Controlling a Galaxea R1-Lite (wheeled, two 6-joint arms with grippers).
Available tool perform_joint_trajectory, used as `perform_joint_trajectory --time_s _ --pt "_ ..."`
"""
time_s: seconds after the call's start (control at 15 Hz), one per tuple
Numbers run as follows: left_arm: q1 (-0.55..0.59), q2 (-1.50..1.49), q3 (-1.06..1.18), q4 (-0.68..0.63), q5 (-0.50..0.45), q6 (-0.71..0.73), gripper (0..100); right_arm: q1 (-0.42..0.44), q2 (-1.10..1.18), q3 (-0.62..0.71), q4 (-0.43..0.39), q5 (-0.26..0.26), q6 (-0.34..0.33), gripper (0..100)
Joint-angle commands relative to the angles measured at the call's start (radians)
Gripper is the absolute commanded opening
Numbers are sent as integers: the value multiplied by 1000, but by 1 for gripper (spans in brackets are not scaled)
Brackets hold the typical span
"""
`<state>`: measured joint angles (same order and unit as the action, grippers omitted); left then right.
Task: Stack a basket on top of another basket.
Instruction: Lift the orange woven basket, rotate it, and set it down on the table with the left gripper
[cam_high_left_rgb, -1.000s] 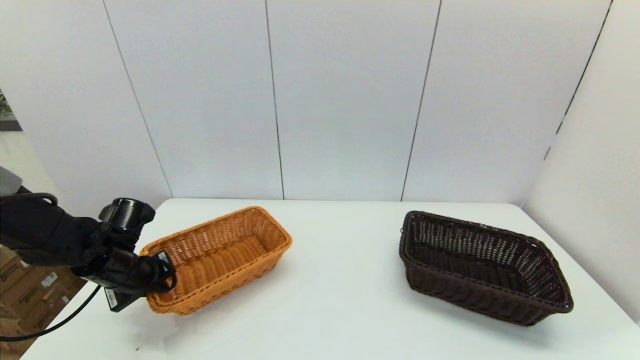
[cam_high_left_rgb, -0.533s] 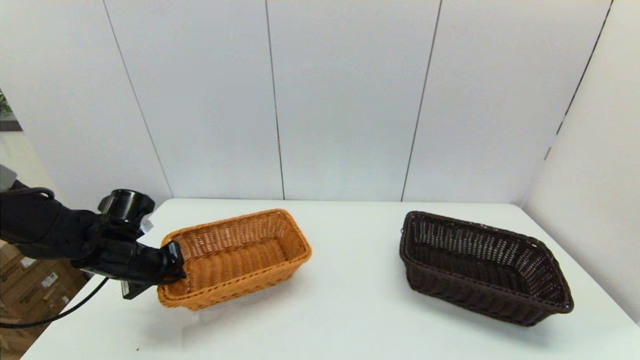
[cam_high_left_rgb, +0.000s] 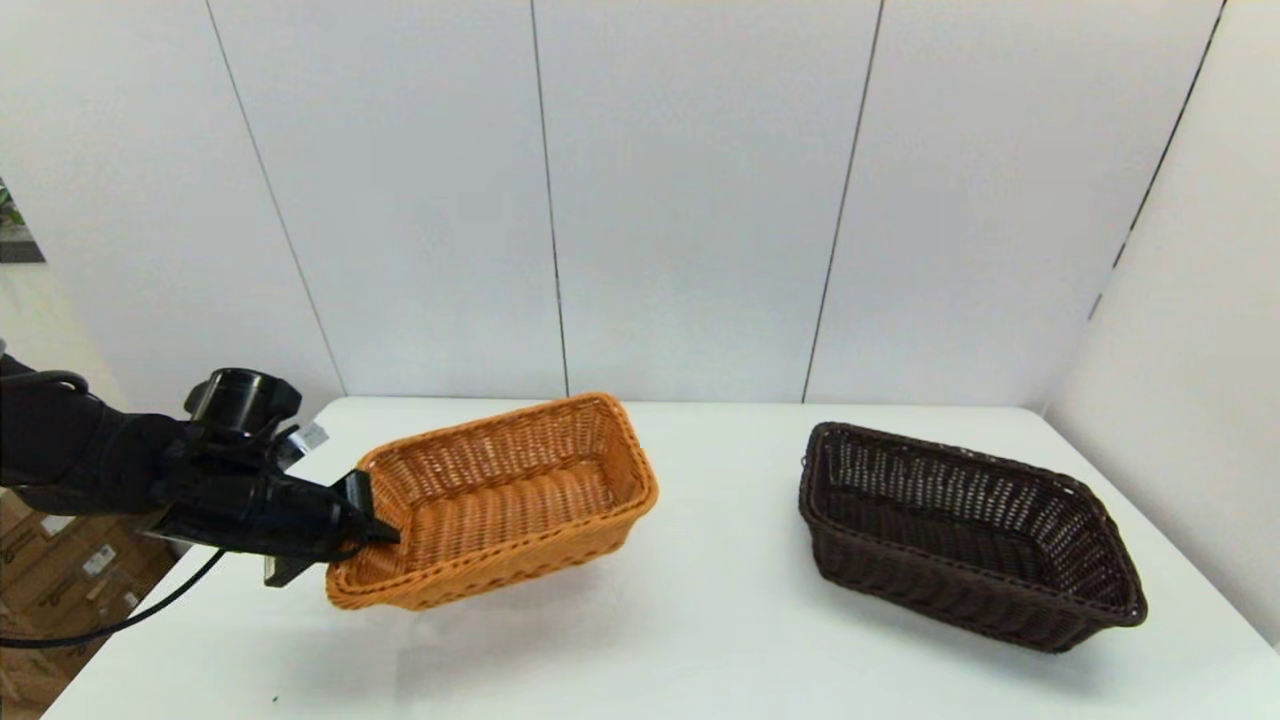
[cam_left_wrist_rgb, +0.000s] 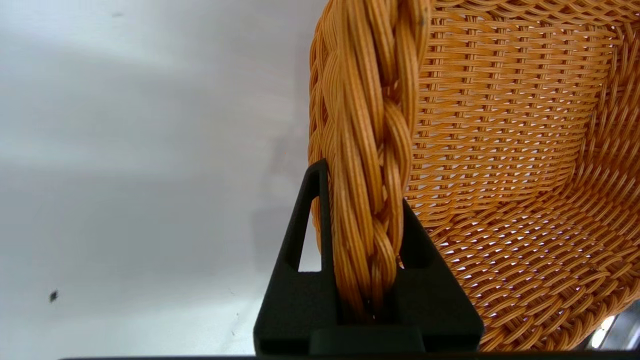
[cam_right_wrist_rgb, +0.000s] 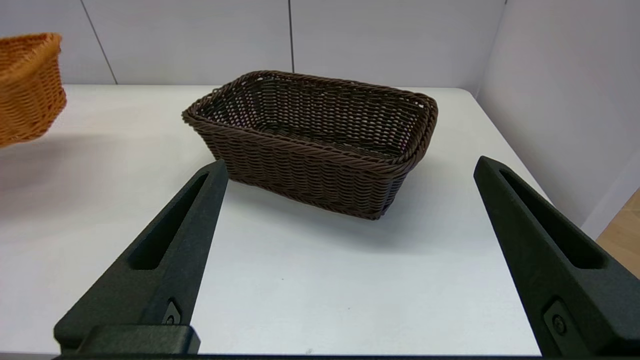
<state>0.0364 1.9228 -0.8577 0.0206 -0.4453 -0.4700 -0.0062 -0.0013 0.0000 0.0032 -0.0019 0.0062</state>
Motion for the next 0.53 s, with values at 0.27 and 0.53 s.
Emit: perform_joint_trajectory --time_s 0.27,0.53 --pt "-58 18 0 2 -69 249 0 0 1 0 0 0 0 100" --pt "-150 79 -64 2 -69 284 0 0 1 0 0 -1 0 100"
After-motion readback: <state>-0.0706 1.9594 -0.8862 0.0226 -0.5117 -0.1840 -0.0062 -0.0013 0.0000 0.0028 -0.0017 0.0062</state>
